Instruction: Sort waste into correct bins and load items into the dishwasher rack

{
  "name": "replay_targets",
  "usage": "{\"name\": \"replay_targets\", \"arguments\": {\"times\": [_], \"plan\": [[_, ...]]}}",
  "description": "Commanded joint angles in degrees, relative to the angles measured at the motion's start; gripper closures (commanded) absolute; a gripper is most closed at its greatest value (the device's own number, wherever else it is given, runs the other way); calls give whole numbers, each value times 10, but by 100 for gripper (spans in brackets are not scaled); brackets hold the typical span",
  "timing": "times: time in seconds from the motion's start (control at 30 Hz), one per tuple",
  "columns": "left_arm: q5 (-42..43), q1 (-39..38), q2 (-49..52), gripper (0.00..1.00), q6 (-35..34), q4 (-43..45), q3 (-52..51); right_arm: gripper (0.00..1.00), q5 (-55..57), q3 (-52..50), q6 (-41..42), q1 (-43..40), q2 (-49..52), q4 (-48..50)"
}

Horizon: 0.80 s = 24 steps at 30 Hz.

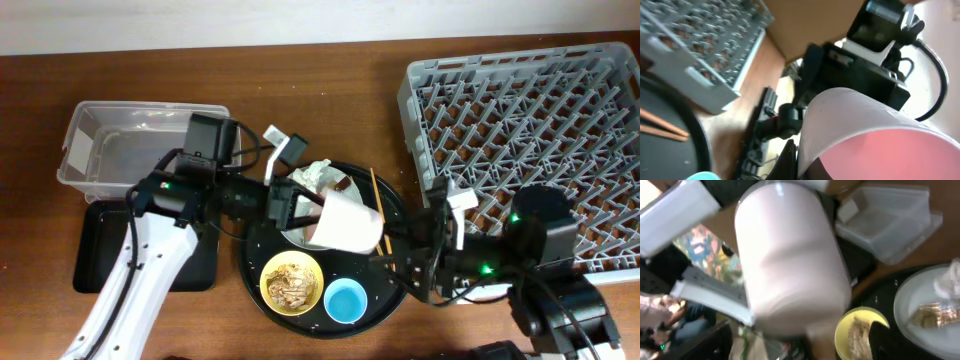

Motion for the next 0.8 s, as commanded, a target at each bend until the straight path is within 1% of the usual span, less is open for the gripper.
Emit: {"name": "replay_targets", "arguments": {"times": [0.0,0.03,0.07,0.13,0.2,0.27,0.3,0.33,0.4,0.43,0.57,0.6,0.63,0.67,0.7,0.73,0.77], "plan": [[47,-19,-5,99,17,1,6,14,41,10,73,53,4,59],[46,-22,-5,99,18,1,6,14,42,10,74,76,12,78],[46,-22,-5,99,18,1,6,17,49,10,76,95,19,88],[42,-22,-5,99,18,1,6,28,72,10,75,122,30,94],[32,-22,-5,99,18,-1,6,36,74,10,75,124,31,94],[29,-22,-5,99,18,-4,6,36,90,11,75,124,30,96],[29,-22,-5,99,18,-7,6,25,94,11,75,124,27,104],[29,-22,-5,99,18,-12,6,20,94,11,75,124,22,118],[30,-22,-5,99,18,-14,6,20,111,11,75,120,16,136],[30,-22,-5,99,18,-14,6,22,110,11,75,114,16,136],[29,-22,-5,99,18,-14,6,36,106,11,75,111,16,125],[29,-22,-5,93,18,-14,6,38,106,11,75,111,16,125],[25,-22,-5,73,18,-14,6,38,106,11,75,111,15,125],[13,-21,-5,58,18,-14,6,38,108,11,75,111,13,123],[-2,-21,-5,51,17,-14,6,39,117,11,70,111,10,117],[-26,-21,-5,38,17,-14,6,42,137,11,70,110,3,104],[-35,-20,-5,38,17,-14,6,42,150,11,68,104,-4,90]]}}
